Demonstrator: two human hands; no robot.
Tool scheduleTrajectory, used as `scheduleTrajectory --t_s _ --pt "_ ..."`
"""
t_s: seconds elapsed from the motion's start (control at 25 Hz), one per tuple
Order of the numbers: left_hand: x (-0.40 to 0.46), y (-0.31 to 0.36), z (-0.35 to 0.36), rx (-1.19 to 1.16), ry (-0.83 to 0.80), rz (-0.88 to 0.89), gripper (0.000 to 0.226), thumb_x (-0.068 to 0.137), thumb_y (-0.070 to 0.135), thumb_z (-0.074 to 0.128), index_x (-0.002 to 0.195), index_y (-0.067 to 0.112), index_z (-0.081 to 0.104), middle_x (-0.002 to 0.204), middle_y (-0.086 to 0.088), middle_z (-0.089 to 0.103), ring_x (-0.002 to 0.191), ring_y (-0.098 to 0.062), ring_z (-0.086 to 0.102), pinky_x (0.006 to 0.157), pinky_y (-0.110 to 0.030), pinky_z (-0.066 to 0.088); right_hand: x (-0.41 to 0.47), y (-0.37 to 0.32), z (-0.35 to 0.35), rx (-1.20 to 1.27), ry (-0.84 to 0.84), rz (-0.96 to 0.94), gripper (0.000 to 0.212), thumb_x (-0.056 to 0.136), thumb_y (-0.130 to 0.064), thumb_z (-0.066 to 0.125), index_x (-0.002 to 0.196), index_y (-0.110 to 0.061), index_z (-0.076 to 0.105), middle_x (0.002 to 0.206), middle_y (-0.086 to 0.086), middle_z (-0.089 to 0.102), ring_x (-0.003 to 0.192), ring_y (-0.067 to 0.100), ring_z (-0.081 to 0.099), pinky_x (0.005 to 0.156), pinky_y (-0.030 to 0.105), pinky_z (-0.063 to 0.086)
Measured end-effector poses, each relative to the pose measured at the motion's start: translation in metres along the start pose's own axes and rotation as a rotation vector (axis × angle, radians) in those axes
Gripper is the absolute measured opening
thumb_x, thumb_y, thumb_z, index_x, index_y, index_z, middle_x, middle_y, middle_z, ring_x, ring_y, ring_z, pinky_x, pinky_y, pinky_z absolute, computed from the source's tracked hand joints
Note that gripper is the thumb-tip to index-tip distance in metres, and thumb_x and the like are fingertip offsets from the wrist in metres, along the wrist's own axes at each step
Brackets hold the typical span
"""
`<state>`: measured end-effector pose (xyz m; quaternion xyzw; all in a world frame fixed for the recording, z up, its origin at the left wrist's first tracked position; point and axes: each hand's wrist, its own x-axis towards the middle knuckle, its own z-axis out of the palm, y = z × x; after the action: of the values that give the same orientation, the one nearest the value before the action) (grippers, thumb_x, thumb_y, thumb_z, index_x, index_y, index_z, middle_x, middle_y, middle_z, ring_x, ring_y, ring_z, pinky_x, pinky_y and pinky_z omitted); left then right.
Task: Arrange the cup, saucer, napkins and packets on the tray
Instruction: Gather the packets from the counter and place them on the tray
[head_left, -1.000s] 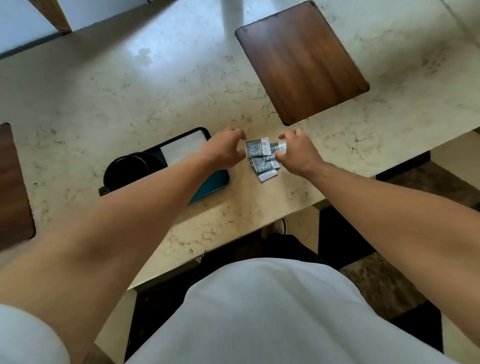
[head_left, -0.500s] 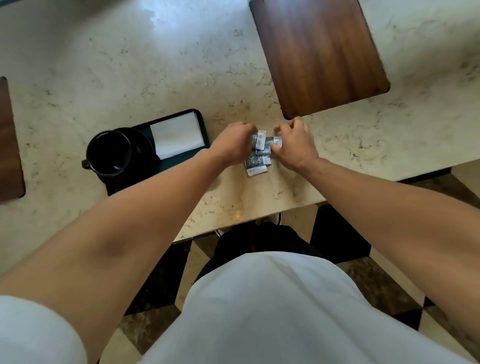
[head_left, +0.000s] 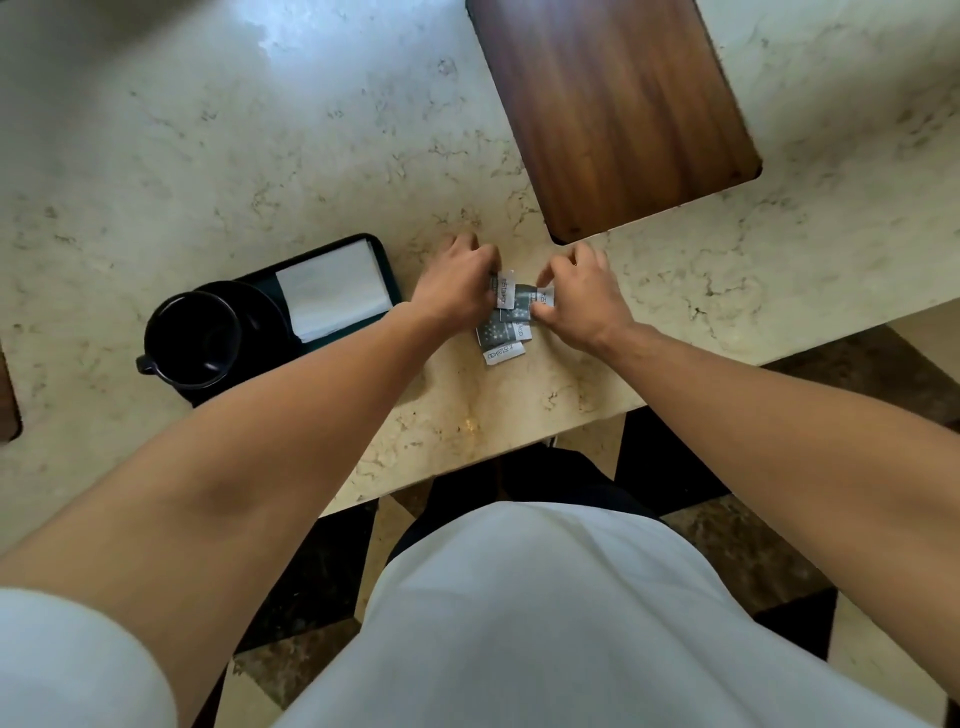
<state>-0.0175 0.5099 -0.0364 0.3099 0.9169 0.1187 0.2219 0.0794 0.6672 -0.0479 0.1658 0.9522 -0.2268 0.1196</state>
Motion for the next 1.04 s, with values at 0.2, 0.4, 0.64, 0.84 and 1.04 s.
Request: scheduleTrajectory --t_s 0.2,0.4,0.64,0.84,1.04 --pt "0.001 -0.005 -0.006 -0.086 -0.003 -0.017 0.013 0.089 0.02 0.068 0.099 0.016 0.061 0.104 -0.004 0.064 0.1 -0.024 0.054 0.085 -0.04 0.049 0.001 -0.002 0.001 0.081 -0.033 0.001 0.037 0.087 -0.031 0.073 0.119 -0.019 0.059 0.125 0.005 0.053 0.118 0.022 0.046 0.101 0.038 0.046" --pt "-0.006 -0.012 -0.009 -0.335 0.091 -0.092 0.009 0.086 0.012 0.067 0.089 0.015 0.06 0.086 0.003 0.059 0.083 -0.02 0.057 0.061 -0.022 0.041 0.005 -0.003 0.002 0.091 -0.06 0.024 0.047 0.085 -0.031 0.075 0.128 -0.019 0.058 0.128 0.006 0.053 0.121 0.021 0.045 0.102 0.036 0.046" --pt "-0.033 -0.011 -0.017 -1.106 0.071 -0.366 0.009 0.102 0.01 0.052 0.094 0.009 0.046 0.093 -0.016 0.072 0.078 -0.027 0.075 0.069 -0.039 0.063 0.006 -0.005 0.004 0.088 -0.066 0.053 0.04 0.084 -0.033 0.079 0.118 -0.019 0.063 0.123 0.005 0.053 0.121 0.021 0.045 0.099 0.035 0.044" --pt "-0.073 -0.017 -0.025 -1.552 0.036 -0.5 0.017 0.101 0.011 0.037 0.115 0.004 0.042 0.082 -0.02 0.074 0.062 -0.029 0.066 0.059 -0.04 0.058 0.003 -0.008 0.005 0.082 -0.065 0.069 0.031 0.085 -0.03 0.077 0.111 -0.02 0.063 0.114 0.001 0.049 0.116 0.019 0.045 0.097 0.033 0.044" --pt "-0.108 -0.025 -0.025 -1.741 -0.023 -0.65 0.039 0.096 0.009 0.039 0.132 -0.006 0.043 0.076 -0.021 0.07 0.06 -0.028 0.062 0.055 -0.037 0.054 0.001 -0.022 0.0 0.199 -0.029 0.027 0.009 0.092 -0.018 0.067 0.097 -0.018 0.059 0.106 0.005 0.065 0.094 0.019 0.059 0.076 0.032 0.05"
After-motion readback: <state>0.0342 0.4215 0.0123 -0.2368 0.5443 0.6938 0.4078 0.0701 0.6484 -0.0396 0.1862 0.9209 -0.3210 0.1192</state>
